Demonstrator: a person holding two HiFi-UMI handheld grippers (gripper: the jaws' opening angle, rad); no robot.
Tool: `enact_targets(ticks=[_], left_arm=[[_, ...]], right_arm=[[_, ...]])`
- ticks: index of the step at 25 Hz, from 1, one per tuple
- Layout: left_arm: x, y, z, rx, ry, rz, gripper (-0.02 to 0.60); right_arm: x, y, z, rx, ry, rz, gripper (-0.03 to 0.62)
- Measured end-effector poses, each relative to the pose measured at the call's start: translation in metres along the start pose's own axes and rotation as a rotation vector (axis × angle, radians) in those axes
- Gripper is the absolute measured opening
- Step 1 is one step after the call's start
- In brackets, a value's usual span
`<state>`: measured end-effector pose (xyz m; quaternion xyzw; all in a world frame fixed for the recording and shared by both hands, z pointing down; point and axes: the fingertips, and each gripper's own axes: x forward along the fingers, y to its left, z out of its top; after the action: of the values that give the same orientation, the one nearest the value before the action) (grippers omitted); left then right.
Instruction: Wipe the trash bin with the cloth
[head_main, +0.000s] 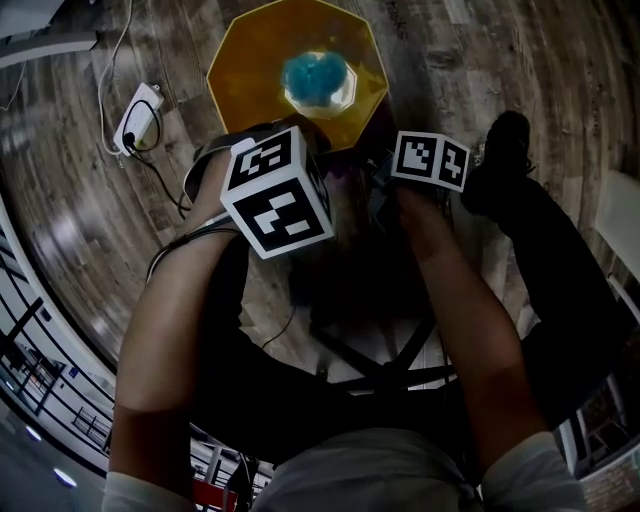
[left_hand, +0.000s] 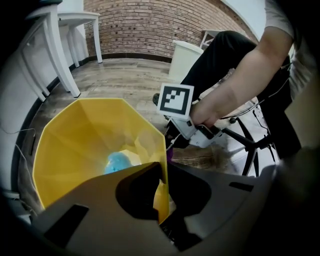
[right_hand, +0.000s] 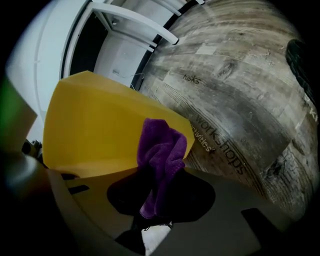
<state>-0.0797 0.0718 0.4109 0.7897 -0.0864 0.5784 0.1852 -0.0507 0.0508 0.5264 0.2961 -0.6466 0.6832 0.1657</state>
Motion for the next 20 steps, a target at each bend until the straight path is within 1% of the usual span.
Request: enact_targets(ticks=[3,10,14,17,20], left_arm=[[-0.001,-0.002,0.002,-0.004,-0.006,-0.002,0.028],[-0.001,-0.004,0.002,-0.018,-0.009,0.001,0.028],[-0.002,-0.003,0.003,-0.048,-0.012,-0.002,0.028],[-0.002,-0.002,0.007,-0.070,-0.020,-0.003,0.028],[-0.002,-0.001,0.008,-0.081,-0.021,0.005,0.028]], right_arm=[[0.016,-0.015,-0.002,-0.006,0.021,-0.019,0.114],[0.051,-0.047,-0.003,0.020,0.041,-0.072,0.114],[0.068,-0.064,0.000,0.036,0.041,-0.123,0.114],[0.073,-0.078,0.006,0.015,0.035,-0.184,0.114],[0.080,-0.082,0.011,0.011,0.026,-0.221,0.114]])
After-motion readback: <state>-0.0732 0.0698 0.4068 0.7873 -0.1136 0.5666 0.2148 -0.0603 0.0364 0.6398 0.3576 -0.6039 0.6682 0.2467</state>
